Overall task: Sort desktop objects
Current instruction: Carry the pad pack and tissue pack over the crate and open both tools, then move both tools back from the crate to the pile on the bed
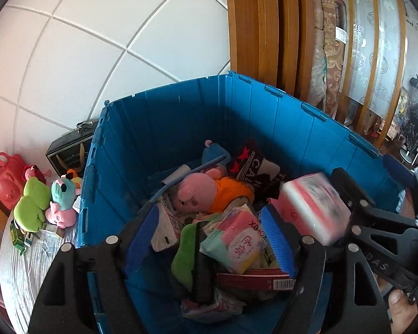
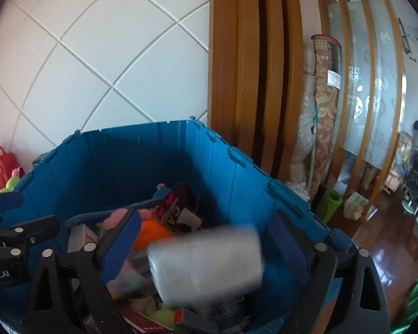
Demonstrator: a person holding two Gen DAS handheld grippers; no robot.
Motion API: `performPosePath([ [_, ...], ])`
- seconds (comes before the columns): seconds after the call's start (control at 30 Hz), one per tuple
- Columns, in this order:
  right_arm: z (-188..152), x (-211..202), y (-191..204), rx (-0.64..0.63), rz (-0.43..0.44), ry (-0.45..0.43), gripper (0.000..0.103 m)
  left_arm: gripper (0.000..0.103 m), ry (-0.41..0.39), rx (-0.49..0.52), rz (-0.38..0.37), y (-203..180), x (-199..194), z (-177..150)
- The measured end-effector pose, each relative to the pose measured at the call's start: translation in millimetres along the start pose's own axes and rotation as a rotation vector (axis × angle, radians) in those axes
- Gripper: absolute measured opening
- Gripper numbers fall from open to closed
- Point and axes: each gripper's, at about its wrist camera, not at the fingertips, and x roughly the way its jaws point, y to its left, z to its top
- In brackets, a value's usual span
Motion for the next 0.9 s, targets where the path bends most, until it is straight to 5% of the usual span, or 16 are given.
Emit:
performPosePath([
  [0.47, 1, -15, 9, 0.006, -0.025, 0.031, 0.103, 0.076, -0.028, -0.003, -0.016, 14, -12, -10],
  [0.9, 10, -43, 46, -0.026, 0.003, -0.010, 0.103, 0.076, -0.144, -0.058, 0.004, 59, -52, -20],
])
